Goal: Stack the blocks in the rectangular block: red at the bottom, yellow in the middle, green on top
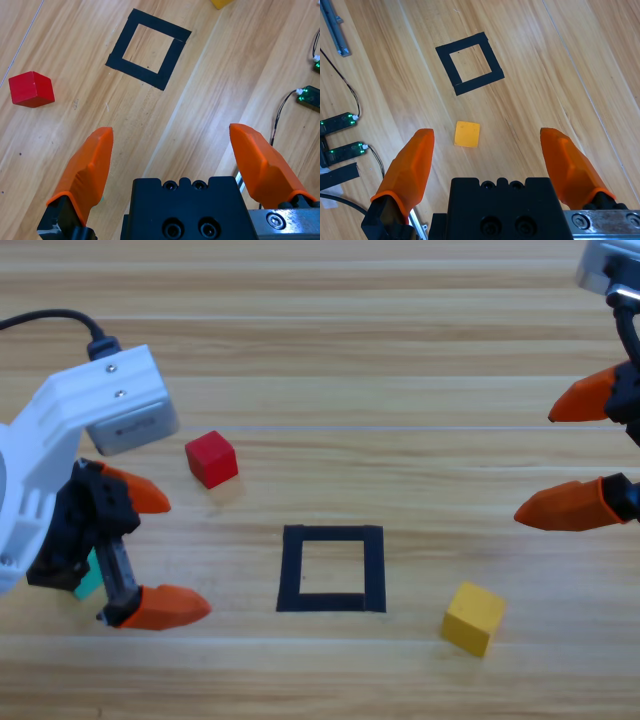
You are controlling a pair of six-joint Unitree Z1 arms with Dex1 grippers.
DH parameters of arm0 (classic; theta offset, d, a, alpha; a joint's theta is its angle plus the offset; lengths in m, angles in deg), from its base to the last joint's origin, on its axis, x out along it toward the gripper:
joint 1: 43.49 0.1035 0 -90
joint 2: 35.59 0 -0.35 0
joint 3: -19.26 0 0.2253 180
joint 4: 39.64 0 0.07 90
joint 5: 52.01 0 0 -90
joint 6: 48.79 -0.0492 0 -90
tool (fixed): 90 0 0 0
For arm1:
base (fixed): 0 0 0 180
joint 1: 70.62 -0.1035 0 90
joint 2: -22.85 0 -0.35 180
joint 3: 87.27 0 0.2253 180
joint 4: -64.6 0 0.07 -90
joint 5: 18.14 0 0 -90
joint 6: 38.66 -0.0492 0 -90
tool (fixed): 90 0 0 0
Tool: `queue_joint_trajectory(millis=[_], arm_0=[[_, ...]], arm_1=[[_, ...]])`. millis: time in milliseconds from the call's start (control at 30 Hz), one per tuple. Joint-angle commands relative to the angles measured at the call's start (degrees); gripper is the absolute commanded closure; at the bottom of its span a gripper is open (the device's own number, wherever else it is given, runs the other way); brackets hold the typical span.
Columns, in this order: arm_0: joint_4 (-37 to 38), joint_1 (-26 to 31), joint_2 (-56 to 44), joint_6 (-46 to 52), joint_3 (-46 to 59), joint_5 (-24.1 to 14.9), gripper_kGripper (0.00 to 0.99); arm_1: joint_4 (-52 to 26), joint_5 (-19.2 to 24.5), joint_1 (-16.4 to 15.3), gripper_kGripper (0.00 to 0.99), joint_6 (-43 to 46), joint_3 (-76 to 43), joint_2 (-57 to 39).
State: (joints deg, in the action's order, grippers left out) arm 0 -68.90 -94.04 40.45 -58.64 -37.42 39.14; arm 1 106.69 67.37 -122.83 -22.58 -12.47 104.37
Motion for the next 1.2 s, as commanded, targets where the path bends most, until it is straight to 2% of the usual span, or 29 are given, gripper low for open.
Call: queue_joint_trajectory(millis=[33,200,300,333,400,500,600,667,800,900,967,1067,1200], arm_0=[[-0.5,-1.22,0.26,0.62,0.37,-0.63,0.0],[-0.5,-1.22,1.05,0.8,0.37,-0.98,0.0],[-0.59,-1.22,0.96,0.97,0.37,-1.06,0.0],[-0.59,-1.22,0.96,1.06,0.37,-1.24,0.0],[-0.59,-1.22,1.05,1.41,0.28,-1.59,0.0],[-2.17,-1.13,1.66,4.05,-1.21,-3.79,0.0],[-4.63,-1.13,5.09,8.53,-5.26,-4.84,0.021],[-6.48,-0.25,8.87,12.22,-10.0,-7.13,0.031],[-12.98,5.72,14.49,28.48,-19.67,-9.33,0.014],[-17.29,9.06,17.13,35.43,-24.86,-10.03,0.014],[-18.34,10.91,17.75,39.56,-26.26,-10.03,0.014],[-19.75,13.37,18.63,44.39,-27.58,-9.77,0.016],[-24.76,15.83,20.21,48.35,-31.62,-9.68,0.016]], arm_1=[[0.07,0.27,-1.58,0.06,-0.35,-1.61,0.39],[0.07,0.36,-1.58,0.06,-1.23,-1.26,1.8],[-0.99,1.41,-1.58,0.06,-4.92,-0.91,2.85],[-0.99,2.38,-1.58,0.06,-6.07,-0.56,3.38],[-1.16,7.13,-1.58,0.059,-10.72,0.76,5.05],[-1.07,12.66,-1.58,0.06,-17.14,2.43,7.16],[-1.07,13.54,-0.96,0.06,-20.57,3.31,8.48],[-0.99,14.42,-0.78,0.06,-22.94,3.75,8.92],[-0.72,14.95,-0.78,0.06,-27.42,3.05,9.0],[1.91,13.98,-1.4,0.06,-25.4,3.48,9.71],[2.0,11.43,-1.49,0.06,-24.08,2.08,10.5],[2.79,10.29,-1.84,0.059,-16.7,1.81,13.4],[4.02,9.85,-1.84,0.048,-12.48,2.96,17.62]])
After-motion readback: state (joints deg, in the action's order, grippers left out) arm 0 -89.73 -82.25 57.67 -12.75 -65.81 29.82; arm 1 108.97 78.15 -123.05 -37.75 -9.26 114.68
